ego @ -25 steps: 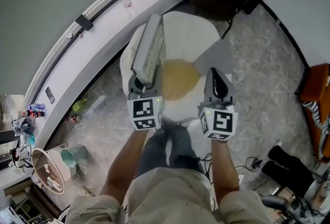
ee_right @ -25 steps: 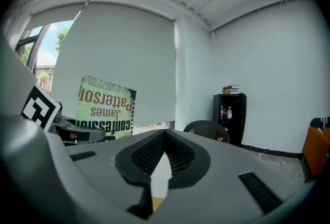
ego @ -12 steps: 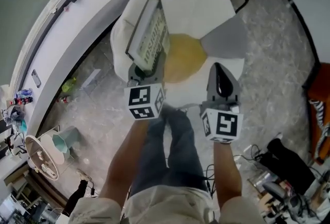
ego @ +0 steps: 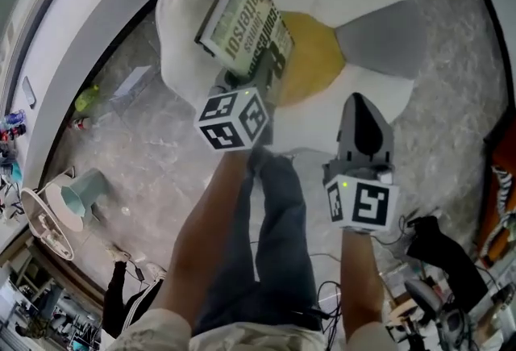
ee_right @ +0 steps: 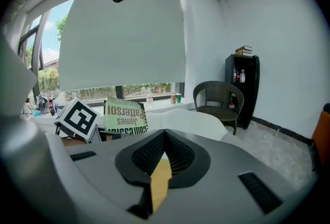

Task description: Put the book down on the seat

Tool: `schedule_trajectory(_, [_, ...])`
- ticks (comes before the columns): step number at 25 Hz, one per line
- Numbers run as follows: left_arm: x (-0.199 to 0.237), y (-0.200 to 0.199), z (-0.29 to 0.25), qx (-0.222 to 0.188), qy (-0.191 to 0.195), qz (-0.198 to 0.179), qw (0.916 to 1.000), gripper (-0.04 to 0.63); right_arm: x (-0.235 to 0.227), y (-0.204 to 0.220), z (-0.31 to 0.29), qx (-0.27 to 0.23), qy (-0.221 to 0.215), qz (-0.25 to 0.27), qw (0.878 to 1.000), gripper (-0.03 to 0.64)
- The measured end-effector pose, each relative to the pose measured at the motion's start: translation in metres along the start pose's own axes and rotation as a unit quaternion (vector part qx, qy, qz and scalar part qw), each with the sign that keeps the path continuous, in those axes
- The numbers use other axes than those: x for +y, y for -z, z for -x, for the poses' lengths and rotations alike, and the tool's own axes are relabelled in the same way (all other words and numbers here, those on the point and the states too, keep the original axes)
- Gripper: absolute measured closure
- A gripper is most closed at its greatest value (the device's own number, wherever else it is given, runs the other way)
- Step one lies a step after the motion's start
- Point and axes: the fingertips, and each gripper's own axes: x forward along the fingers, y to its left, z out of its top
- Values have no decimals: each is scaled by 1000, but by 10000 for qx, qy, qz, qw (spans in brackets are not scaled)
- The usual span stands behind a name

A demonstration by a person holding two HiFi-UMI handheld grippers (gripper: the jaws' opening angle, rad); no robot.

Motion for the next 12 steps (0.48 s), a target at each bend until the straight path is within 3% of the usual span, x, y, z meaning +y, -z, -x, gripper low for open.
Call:
schedule_trajectory(3, [20, 27, -23, 97, 182, 615, 9979, 431, 4, 26, -18, 96, -69, -132, 9998, 615])
schedule_trajectory(6, [29, 51, -39, 65, 543, 1476, 9875, 430, 7, 44, -33, 100, -89, -274, 9995, 615])
schedule_trajectory(10, [52, 83, -53, 42, 906, 1923, 9771, 430, 28, 76, -51, 121, -166, -219, 9995, 615])
schedule_trajectory(12, [65, 96, -68, -33, 1138, 2300, 9665, 430, 36, 90, -62, 156, -200, -114, 9996, 615])
